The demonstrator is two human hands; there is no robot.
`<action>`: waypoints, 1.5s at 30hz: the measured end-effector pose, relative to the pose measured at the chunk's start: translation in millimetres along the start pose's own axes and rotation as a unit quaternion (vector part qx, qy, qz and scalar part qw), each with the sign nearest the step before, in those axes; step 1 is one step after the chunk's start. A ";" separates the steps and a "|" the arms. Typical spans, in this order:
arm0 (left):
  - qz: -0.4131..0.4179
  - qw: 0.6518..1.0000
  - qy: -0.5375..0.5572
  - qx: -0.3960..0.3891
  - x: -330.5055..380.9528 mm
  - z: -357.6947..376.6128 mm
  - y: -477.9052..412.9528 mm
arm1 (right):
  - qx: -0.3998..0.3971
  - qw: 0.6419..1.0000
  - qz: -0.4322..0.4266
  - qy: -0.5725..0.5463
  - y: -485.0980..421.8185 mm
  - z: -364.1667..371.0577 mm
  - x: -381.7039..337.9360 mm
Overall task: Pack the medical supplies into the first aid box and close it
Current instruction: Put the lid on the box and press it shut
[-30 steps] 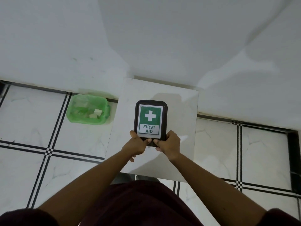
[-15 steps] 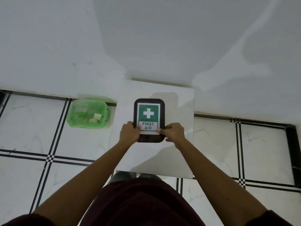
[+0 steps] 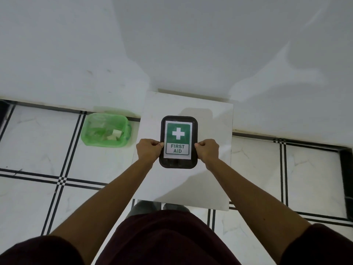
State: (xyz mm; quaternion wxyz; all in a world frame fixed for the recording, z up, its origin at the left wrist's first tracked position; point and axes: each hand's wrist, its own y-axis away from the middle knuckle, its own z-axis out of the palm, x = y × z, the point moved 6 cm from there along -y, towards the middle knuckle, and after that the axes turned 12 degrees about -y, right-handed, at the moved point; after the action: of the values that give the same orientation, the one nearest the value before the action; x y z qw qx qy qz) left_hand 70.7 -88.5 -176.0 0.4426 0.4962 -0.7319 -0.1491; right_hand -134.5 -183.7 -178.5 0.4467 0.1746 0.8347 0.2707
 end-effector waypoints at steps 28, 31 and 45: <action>-0.051 0.996 0.074 -0.025 41.9 -2.4 -49.0 | -0.021 0.998 -0.001 -0.059 -36.7 2.0 -31.2; 0.023 1.000 -0.012 0.017 53.3 2.0 -31.9 | -0.010 0.999 -0.034 -0.004 -33.6 5.0 -37.8; 0.357 0.831 -0.413 0.110 53.6 53.6 -17.9 | 0.001 0.891 -0.369 0.264 -14.2 54.0 -33.3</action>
State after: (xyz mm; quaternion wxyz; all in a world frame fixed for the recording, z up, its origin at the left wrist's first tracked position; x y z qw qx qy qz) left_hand 32.4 -154.7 -191.2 0.0642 0.1378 -0.9842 -0.0904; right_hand -71.9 -196.7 -190.0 0.2773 -0.2232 0.9265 0.1218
